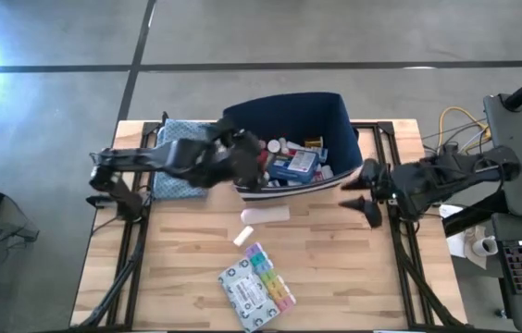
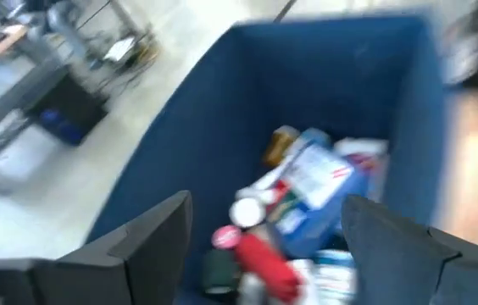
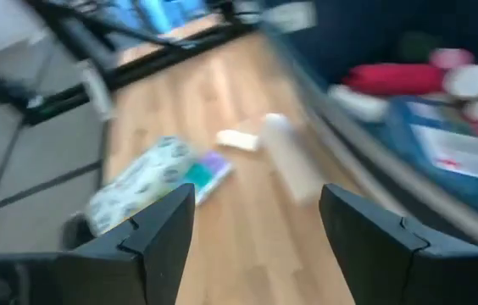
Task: Pick & place medical supplies in basket/bin
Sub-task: Put the brown bandage into the blue bin
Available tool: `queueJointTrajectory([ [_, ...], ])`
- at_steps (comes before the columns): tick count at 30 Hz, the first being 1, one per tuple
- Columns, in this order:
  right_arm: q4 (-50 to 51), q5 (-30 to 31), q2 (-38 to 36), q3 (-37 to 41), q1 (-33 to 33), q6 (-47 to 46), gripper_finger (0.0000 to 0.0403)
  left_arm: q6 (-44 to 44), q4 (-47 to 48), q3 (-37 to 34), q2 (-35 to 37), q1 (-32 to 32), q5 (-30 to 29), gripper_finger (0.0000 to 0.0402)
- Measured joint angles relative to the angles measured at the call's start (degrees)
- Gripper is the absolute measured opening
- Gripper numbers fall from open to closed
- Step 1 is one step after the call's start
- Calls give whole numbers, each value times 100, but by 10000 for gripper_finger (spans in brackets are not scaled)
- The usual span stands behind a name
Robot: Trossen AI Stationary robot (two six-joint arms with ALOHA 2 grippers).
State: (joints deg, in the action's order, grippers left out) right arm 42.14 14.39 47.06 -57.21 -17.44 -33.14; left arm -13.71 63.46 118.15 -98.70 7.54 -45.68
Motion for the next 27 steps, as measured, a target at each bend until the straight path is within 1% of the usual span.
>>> queueJointTrajectory([
  [3, -122, 0, 263, 25, -403, 58, 242, -572, 97, -25, 248, 508, -15, 280],
  [6, -30, -14, 661, 223, -558, 393, 242, -1339, 356, -121, 404, 968, -18, 281],
  [8, -82, -178, 974, 418, -598, 496, 242, -1813, 555, -261, 456, 1248, -32, 281],
  [12, -126, -232, 1781, 684, -595, 604, 242, -2710, 738, -784, 486, 1687, -43, 281],
  [16, -645, 44, 2579, 752, -561, 1233, 250, -3611, 770, -1508, 497, 1954, 46, 281],
  [19, -1148, 61, 3129, 587, -504, 1660, 269, -4365, 784, -1970, 499, 2065, 398, 281],
  [22, -1324, 209, 3647, 265, -390, 2102, 291, -5014, 768, -2297, 499, 2207, 593, 281],
  [25, -1342, 593, 4175, -100, -244, 2438, 313, -5374, 769, -2541, 501, 2353, 598, 281],
  [27, -1348, 705, 4521, -365, -98, 2570, 325, -5474, 767, -2657, 501, 2436, 613, 281],
])
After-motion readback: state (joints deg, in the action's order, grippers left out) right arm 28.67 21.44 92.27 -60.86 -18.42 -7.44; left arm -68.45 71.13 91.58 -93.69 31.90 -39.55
